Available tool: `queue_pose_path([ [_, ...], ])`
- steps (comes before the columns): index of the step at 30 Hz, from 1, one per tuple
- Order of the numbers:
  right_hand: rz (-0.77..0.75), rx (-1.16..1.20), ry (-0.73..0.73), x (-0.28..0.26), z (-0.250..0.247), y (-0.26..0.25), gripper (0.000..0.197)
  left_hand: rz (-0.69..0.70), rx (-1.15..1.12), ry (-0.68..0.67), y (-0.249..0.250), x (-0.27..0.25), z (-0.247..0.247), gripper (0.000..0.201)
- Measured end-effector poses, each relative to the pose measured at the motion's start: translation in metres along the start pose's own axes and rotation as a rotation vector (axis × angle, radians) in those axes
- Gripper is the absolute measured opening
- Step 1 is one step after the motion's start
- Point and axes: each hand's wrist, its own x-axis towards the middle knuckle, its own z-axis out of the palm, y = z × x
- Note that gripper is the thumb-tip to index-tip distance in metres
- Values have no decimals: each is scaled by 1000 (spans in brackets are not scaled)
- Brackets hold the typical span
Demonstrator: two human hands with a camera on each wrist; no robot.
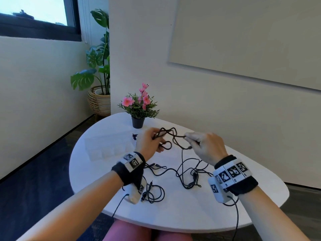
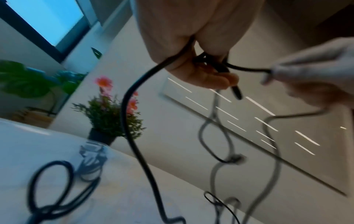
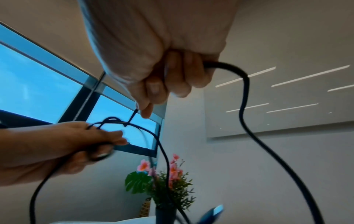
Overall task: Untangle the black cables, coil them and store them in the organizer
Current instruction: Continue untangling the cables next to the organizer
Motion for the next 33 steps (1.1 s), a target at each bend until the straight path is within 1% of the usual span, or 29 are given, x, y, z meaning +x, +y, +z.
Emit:
queue_pose_path([
  [1, 29, -49, -4, -2, -5, 6, 14, 5, 69, 15, -1, 4, -12, 11],
  [2, 76, -84, -24, -4, -10, 14, 16, 49, 219, 2, -4, 9, -25, 15],
  [3, 125, -105, -50, -5, -13, 22, 18, 123, 452, -39, -4, 12, -37, 17],
  [4, 163, -116, -77, -7, -15, 28, 19, 210, 742, -69, -4, 12, -46, 19],
  [5, 186, -130, -100, -8, -14, 33, 20, 306, 1009, -65, -3, 11, -51, 21],
  [6, 204, -147, -115, -8, -11, 35, 21, 407, 1189, -35, -2, 9, -55, 23],
  [7, 235, -164, -123, -7, -8, 37, 23, 472, 1256, -5, -1, 8, -57, 25],
  [8, 283, -179, -116, -6, -7, 39, 24, 489, 1262, 19, -2, 9, -62, 24],
  [9, 361, -192, -100, -6, -9, 44, 24, 471, 1252, 42, -4, 9, -69, 23],
  [10, 462, -196, -76, -6, -13, 53, 25, 436, 1235, 64, -10, 12, -79, 22],
  [11, 564, -191, -42, -8, -20, 63, 27, 364, 1224, 80, -17, 14, -92, 23],
  [12, 632, -180, -4, -10, -26, 73, 28, 298, 1208, 88, -24, 16, -105, 27],
  [13, 654, -162, 26, -14, -32, 80, 29, 235, 1196, 85, -30, 16, -117, 31],
  [14, 630, -131, 42, -16, -36, 83, 29, 203, 1199, 76, -35, 16, -125, 32],
  [16, 532, -60, 63, -16, -37, 81, 26, 172, 1234, 21, -38, 12, -128, 29],
  [17, 512, -8, 77, -14, -36, 79, 24, 158, 1218, 9, -37, 11, -125, 29],
  [18, 523, 59, 96, -11, -35, 78, 22, 146, 1193, 4, -36, 12, -121, 30],
  [20, 596, 243, 180, -1, -38, 81, 18, 78, 1084, 23, -32, 17, -116, 35],
  [22, 706, 481, 304, 5, -48, 88, 22, -49, 965, 44, -30, 21, -119, 42],
  [24, 820, 631, 395, 4, -60, 98, 24, -160, 928, 13, -34, 25, -126, 42],
  [25, 877, 654, 424, 1, -65, 104, 22, -202, 920, 14, -38, 25, -130, 39],
  [27, 986, 698, 505, -11, -74, 118, 22, -304, 869, 62, -49, 29, -141, 29],
  [29, 1127, 779, 615, -28, -76, 139, 26, -411, 746, 101, -56, 29, -155, 28],
  [30, 1188, 804, 649, -39, -75, 148, 27, -457, 718, 98, -57, 28, -160, 27],
  [31, 1227, 821, 664, -48, -76, 154, 26, -492, 697, 97, -58, 28, -164, 26],
  [33, 1259, 841, 686, -59, -76, 163, 25, -513, 672, 92, -53, 30, -165, 23],
])
